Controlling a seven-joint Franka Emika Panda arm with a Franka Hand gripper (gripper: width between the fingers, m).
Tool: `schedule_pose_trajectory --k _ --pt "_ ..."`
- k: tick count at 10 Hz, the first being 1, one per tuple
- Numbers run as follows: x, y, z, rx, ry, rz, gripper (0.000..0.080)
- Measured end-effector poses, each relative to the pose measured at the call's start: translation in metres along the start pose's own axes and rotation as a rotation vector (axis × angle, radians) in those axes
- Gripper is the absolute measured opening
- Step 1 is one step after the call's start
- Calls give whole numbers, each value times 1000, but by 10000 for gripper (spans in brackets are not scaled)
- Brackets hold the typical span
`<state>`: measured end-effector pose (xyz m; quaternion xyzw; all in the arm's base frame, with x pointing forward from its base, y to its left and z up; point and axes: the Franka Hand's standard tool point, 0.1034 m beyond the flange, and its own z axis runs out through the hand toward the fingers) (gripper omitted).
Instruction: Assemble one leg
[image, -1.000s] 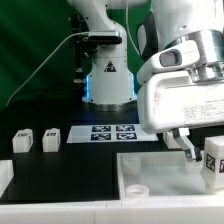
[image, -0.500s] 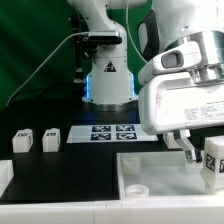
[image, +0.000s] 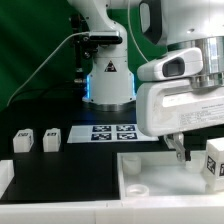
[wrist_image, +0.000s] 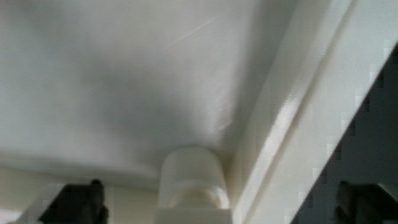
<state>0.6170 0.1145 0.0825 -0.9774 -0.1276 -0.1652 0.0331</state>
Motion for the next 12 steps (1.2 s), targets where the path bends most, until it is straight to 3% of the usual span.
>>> schedule_pose_trajectory --k 7,8,9,10,12 --pt "0 0 0 0 0 0 648" --pt "-32 -5 12 23 -150 2 648" --pt "-29 -7 9 34 -212 3 648" --pt "-13 -6 3 33 -191 3 648" --pt "-9 -7 -5 44 -252 2 648"
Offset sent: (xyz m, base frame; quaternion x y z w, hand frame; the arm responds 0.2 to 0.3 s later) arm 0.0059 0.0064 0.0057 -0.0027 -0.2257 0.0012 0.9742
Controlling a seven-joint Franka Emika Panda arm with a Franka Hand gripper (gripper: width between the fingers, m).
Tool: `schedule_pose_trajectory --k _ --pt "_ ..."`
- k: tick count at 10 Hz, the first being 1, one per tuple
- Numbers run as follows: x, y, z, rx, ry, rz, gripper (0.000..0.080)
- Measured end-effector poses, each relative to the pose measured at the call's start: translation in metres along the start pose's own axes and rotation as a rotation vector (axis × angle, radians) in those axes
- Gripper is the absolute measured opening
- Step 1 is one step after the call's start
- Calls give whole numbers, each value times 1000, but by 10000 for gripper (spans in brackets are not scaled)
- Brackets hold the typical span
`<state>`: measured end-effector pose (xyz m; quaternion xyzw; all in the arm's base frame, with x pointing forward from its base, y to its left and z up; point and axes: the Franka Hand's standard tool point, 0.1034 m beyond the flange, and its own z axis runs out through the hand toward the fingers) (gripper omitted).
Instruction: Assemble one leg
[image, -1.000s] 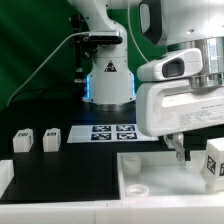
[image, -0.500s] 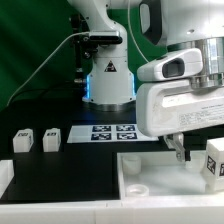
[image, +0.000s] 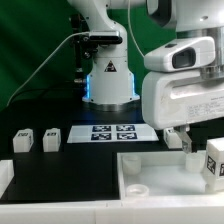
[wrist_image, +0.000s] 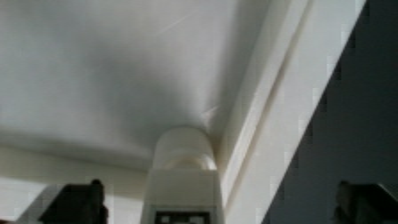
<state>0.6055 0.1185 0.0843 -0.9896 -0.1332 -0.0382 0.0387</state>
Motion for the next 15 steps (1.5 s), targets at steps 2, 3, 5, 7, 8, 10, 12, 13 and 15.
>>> schedule_pose_trajectory --k 2,3,5,7,8,10,12,13,15 --pt "-6 -5 -7 19 -191 3 648" --pt "-1 -7 -9 29 -340 -10 648" --pt "14 -2 -4 34 -446 -24 648" --pt "17 1 -1 36 -438 -30 648" --pt "17 2 0 36 -438 -29 648" --pt "18 1 4 35 -429 -28 648" --pt "20 0 6 33 -421 -25 648" --pt "22 0 7 32 -411 -25 648" --pt "22 0 7 32 -412 -25 621"
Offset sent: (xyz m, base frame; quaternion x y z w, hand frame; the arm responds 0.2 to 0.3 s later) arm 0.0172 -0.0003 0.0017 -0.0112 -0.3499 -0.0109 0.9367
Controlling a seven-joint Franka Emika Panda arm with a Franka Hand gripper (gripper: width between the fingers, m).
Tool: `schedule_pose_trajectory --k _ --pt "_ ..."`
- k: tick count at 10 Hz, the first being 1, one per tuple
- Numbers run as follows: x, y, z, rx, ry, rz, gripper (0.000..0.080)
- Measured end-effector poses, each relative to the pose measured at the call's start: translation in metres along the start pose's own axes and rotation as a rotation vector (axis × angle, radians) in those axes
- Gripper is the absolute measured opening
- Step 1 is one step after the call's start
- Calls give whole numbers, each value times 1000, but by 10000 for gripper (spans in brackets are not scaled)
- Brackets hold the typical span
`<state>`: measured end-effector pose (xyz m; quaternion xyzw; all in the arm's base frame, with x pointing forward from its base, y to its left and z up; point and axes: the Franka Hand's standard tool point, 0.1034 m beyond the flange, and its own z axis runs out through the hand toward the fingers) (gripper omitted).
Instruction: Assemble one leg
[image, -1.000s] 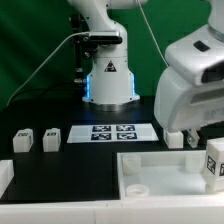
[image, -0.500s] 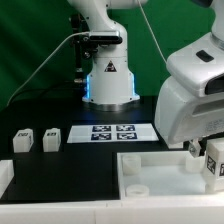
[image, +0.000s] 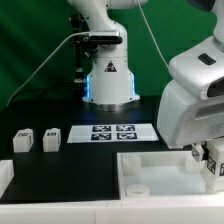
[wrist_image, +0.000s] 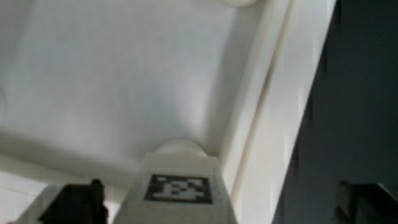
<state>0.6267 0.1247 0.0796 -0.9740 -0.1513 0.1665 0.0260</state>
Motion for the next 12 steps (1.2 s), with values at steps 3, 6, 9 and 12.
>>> schedule_pose_trajectory --k 3,6,9,12 --pt "0 2 0 -5 -1 0 449" --pt "-1 5 0 -13 -2 37 301" --pt "2 5 2 -9 18 245 298" --pt "5 3 6 44 135 655 295"
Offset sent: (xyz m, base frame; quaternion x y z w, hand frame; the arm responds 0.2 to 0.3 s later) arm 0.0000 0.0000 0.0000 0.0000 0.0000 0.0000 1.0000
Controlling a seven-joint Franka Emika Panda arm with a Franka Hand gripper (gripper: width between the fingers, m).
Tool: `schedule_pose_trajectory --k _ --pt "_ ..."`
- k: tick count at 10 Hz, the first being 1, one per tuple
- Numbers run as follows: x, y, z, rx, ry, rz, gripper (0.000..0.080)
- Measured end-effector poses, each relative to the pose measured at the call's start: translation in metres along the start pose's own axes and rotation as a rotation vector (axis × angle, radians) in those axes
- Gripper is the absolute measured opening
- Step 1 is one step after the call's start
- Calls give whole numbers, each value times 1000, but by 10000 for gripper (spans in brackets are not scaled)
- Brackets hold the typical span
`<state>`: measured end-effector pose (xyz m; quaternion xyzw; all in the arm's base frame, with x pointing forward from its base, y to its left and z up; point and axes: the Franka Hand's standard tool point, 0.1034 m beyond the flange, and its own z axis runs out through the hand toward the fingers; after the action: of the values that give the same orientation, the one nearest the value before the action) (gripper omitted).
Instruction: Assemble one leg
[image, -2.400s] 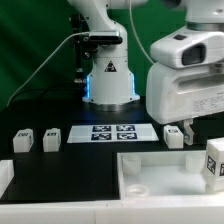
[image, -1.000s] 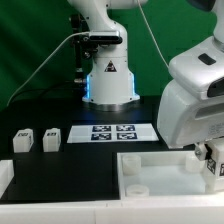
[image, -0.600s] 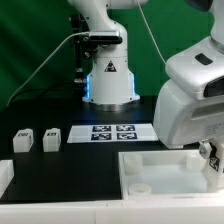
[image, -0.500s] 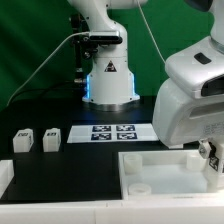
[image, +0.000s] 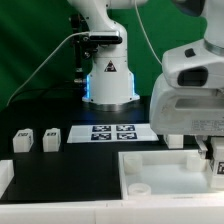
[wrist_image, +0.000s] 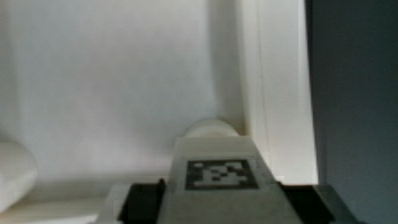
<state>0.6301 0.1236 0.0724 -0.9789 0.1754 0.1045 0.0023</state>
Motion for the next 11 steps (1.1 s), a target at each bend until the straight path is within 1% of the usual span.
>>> schedule_pose_trajectory --k 2,3,4,5,7,8,9,10,11 --pt "1 -1 0 70 0 323 296" --pt "0 -1 0 68 -2 362 296" --pt "-1 -3 0 71 -9 505 296" --pt "-1 -4 0 72 -13 582 296" --pt "-2 -8 2 86 -25 870 296" --pt "-1 -9 2 108 -7 1023 296" --pt "-1 -10 1 145 21 1197 296" --pt "-3 -12 1 192 45 1337 297" --pt "-3 -11 1 208 52 1385 297"
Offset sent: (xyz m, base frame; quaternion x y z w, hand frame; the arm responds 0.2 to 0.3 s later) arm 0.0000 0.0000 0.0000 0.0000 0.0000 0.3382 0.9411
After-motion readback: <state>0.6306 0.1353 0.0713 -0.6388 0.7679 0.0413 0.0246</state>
